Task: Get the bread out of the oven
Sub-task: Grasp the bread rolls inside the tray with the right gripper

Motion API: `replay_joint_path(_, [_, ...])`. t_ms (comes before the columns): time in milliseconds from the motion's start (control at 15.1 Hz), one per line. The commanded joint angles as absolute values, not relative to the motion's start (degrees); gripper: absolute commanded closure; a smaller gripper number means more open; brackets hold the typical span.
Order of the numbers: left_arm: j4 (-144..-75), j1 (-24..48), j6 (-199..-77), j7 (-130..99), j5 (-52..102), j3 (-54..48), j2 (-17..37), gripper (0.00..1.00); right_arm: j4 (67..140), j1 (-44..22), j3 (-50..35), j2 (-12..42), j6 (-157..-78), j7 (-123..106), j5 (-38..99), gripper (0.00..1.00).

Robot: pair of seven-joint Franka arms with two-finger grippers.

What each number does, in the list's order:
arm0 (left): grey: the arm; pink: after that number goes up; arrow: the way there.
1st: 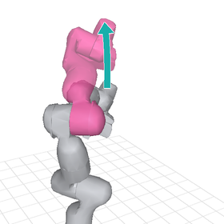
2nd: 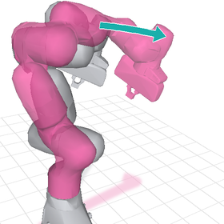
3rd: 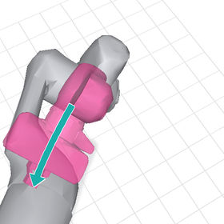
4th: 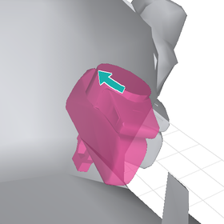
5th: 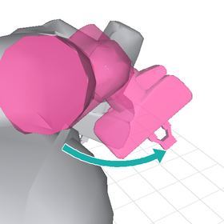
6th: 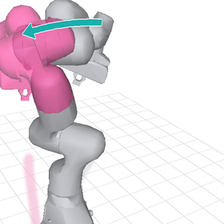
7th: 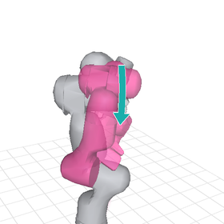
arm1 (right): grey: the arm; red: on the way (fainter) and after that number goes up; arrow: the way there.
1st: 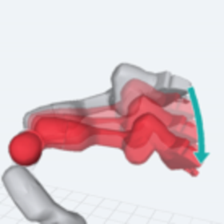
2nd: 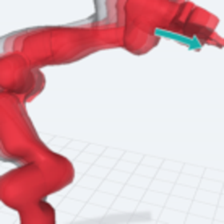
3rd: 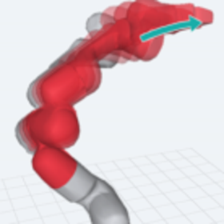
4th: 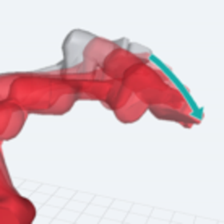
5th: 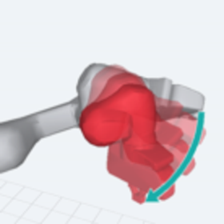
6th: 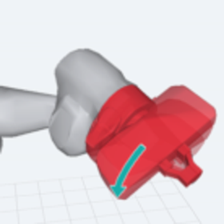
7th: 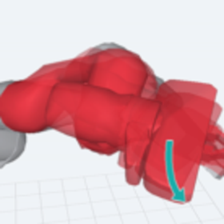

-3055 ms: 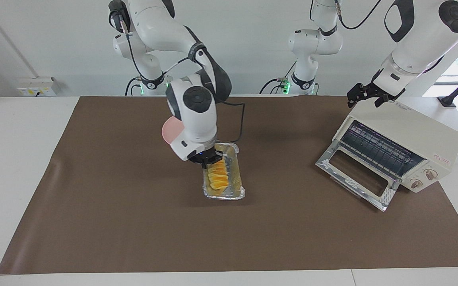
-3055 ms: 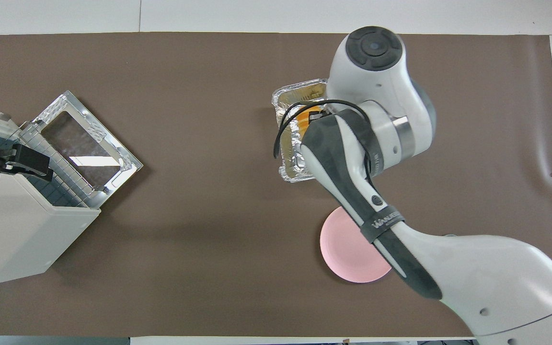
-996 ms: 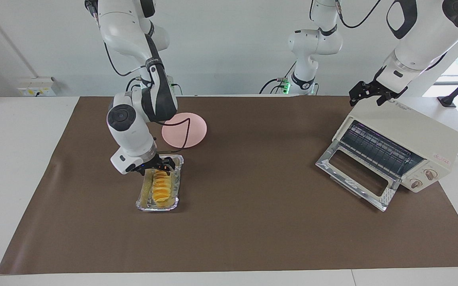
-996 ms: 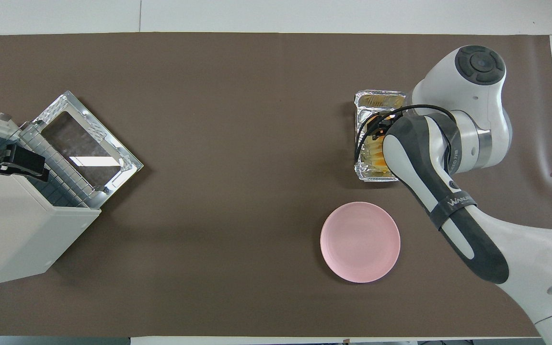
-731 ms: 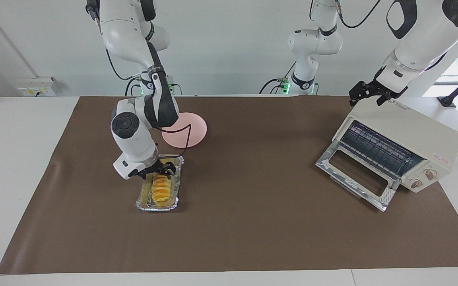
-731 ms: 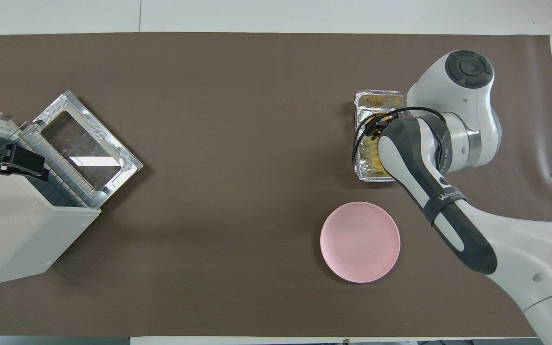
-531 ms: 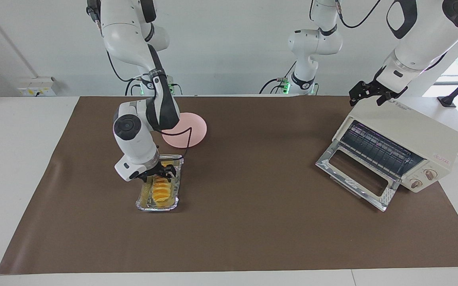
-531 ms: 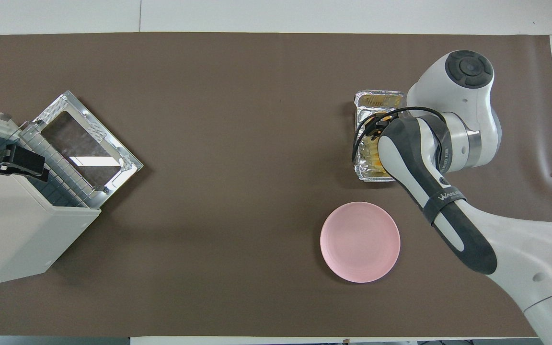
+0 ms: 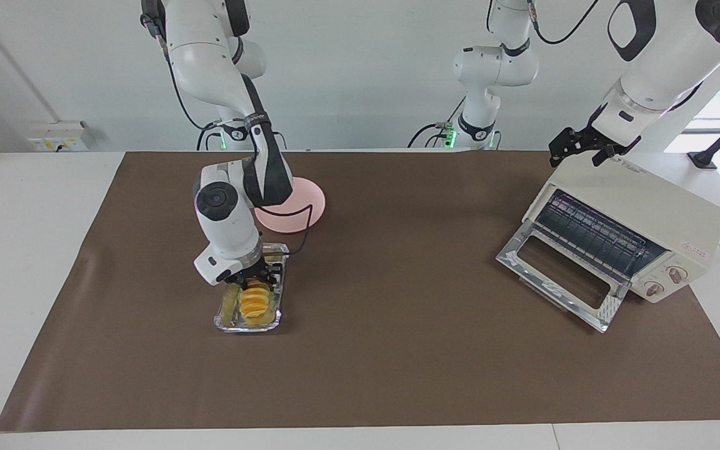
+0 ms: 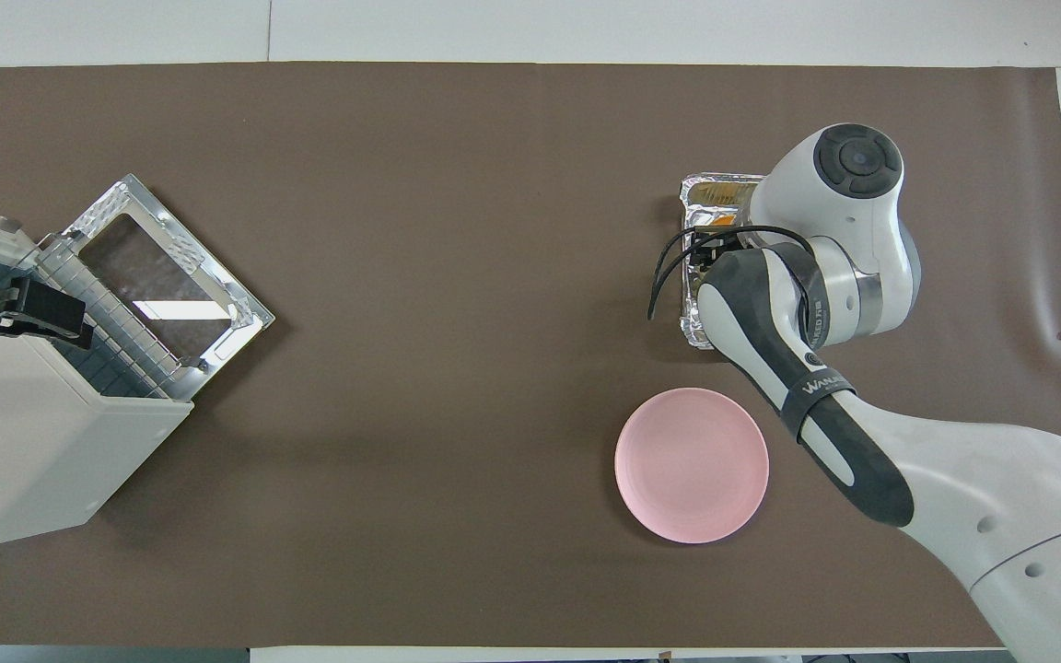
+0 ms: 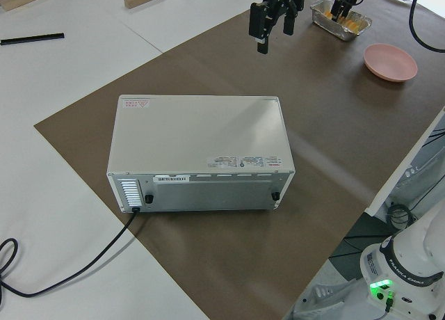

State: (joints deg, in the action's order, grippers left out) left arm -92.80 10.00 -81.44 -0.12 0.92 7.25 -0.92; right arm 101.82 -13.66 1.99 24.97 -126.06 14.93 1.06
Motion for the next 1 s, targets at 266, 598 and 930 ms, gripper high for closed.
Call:
replay_joint_path(266, [-94.0, 10.0, -82.4, -0.1, -0.2, 7.3, -2.2, 0.00, 101.6, -13.2, 1.6, 23.9, -123.5, 15.8, 0.3, 1.00])
replay_joint_path(598, [-94.0, 10.0, -82.4, -0.1, -0.2, 7.3, -2.2, 0.00, 100.9, -12.7, 1.5, 20.2, -118.6, 15.5, 0.4, 1.00])
replay_joint_path(930, [-94.0, 10.0, -82.4, -0.1, -0.2, 7.3, -2.2, 0.00, 101.1, -13.4, 1.3, 13.6, -110.1, 16.1, 1.1, 1.00])
